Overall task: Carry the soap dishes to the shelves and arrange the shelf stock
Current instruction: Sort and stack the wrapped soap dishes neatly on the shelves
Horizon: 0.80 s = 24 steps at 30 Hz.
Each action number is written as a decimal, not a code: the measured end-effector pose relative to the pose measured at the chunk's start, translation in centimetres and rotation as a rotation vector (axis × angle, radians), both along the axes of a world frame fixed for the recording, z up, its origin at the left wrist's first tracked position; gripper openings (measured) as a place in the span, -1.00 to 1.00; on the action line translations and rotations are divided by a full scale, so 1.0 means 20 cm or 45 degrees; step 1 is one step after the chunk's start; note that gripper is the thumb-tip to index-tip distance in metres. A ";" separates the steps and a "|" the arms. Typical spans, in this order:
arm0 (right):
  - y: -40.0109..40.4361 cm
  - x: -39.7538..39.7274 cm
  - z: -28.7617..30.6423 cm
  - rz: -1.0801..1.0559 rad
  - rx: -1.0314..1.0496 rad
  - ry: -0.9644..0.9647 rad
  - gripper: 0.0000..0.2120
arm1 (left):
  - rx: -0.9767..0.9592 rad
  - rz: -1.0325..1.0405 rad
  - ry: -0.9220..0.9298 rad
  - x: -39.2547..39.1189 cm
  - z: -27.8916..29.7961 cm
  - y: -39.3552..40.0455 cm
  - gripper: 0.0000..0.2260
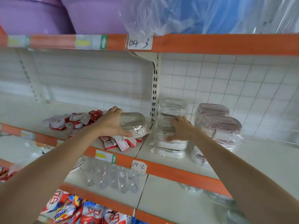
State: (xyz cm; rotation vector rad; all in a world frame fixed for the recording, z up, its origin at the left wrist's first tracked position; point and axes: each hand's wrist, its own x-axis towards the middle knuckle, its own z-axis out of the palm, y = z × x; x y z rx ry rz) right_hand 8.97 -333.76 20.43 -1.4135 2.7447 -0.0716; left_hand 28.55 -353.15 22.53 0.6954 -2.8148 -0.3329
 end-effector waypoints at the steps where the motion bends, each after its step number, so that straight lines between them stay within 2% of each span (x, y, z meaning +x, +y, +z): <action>1: 0.00 0.00 -0.02 0.005 -0.002 0.012 -0.12 | 0.001 -0.015 0.015 -0.02 0.02 0.01 -0.05; 6: 0.00 -0.02 -0.03 0.025 0.055 0.067 0.01 | 0.026 -0.078 0.073 -0.14 0.06 0.07 -0.09; 9: 0.04 -0.04 0.07 0.048 0.109 0.001 0.05 | 0.020 -0.097 0.050 -0.20 0.10 0.11 -0.07; 12: 0.11 -0.06 0.23 0.050 0.113 0.021 -0.21 | 0.043 -0.141 0.043 -0.29 0.15 0.17 -0.11; 15: 0.21 -0.07 0.35 0.024 0.074 0.208 -0.48 | 0.072 -0.214 0.016 -0.40 0.18 0.24 -0.04; 19: 0.31 -0.16 0.38 -0.005 0.094 0.325 -0.59 | 0.090 -0.335 0.007 -0.56 0.17 0.35 -0.13; 24: 0.44 -0.23 0.38 -0.116 0.033 0.223 -0.68 | 0.077 -0.435 -0.081 -0.69 0.12 0.42 -0.17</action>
